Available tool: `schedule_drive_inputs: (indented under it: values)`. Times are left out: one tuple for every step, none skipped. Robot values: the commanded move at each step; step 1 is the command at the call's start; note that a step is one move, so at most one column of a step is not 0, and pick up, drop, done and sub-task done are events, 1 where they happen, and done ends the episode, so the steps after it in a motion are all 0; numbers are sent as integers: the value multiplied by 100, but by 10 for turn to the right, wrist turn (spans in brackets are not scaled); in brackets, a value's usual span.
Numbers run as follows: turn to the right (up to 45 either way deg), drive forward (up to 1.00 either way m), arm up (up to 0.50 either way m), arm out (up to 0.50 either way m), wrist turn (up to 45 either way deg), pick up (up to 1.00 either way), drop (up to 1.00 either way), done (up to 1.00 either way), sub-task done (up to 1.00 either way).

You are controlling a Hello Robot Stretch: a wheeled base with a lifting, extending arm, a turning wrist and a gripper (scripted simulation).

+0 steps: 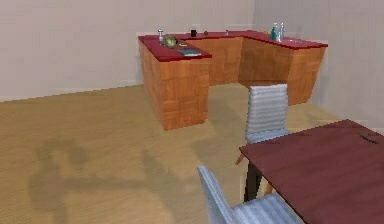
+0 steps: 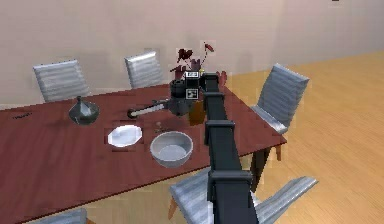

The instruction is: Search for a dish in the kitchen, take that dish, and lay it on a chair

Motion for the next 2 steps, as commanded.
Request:
schedule_drive_inputs:
  values:
    - [0, 0, 0, 0, 210, 0, 0, 0, 0]
    - [0, 0, -30, 0, 0, 0, 0, 0, 0]
